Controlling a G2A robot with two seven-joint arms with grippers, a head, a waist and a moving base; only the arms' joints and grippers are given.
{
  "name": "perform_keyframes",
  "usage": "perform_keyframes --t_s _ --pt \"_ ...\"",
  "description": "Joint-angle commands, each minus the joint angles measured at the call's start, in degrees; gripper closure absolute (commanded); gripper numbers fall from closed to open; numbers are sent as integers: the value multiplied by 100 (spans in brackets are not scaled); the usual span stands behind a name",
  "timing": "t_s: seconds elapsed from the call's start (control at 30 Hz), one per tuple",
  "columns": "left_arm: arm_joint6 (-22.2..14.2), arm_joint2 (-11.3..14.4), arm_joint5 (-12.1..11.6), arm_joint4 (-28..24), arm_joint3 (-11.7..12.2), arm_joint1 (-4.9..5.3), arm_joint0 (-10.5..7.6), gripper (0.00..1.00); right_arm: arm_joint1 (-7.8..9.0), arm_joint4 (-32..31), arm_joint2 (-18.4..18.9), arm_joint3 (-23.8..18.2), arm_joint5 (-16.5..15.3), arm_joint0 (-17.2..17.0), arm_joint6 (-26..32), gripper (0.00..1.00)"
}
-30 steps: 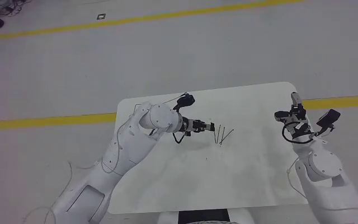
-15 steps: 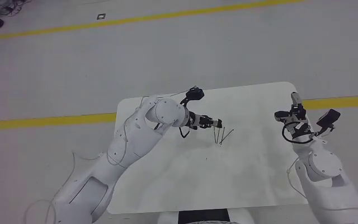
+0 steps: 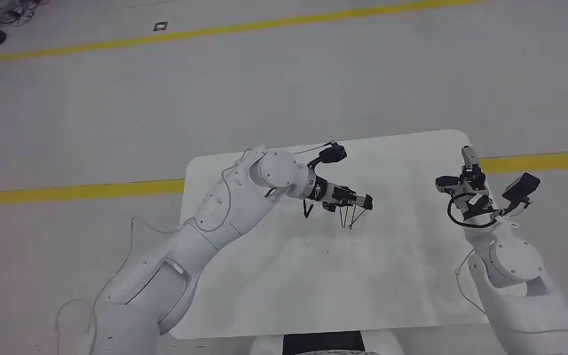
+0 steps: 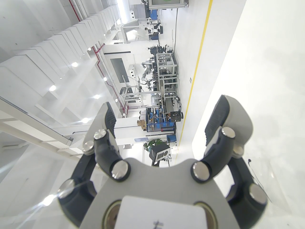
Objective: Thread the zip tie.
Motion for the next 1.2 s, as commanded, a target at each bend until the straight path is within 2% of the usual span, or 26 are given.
perform_keyframes --t_s 0.0,0.27,0.33,0.43,0.57,0.67,0.73,1.17 --pt "3 -1 18 19 -7 3 1 0 0 0 0 0 0 0 0 0" --pt "63 39 43 43 -38 -7 39 0 0 0 0 0 0 0 0 0" --pt "85 129 209 44 -67 -48 34 0 0 0 0 0 0 0 0 0" --pt "-83 323 429 -126 35 -171 -52 0 0 0 0 0 0 0 0 0" --pt "-93 589 635 -321 456 -389 -200 0 0 0 0 0 0 0 0 0" --pt "-85 659 633 -647 836 -521 -211 0 0 0 0 0 0 0 0 0" --pt "-119 708 726 -851 1118 -604 -206 0 0 0 0 0 0 0 0 0" --pt "-119 708 726 -851 1118 -604 -206 0 0 0 0 0 0 0 0 0"
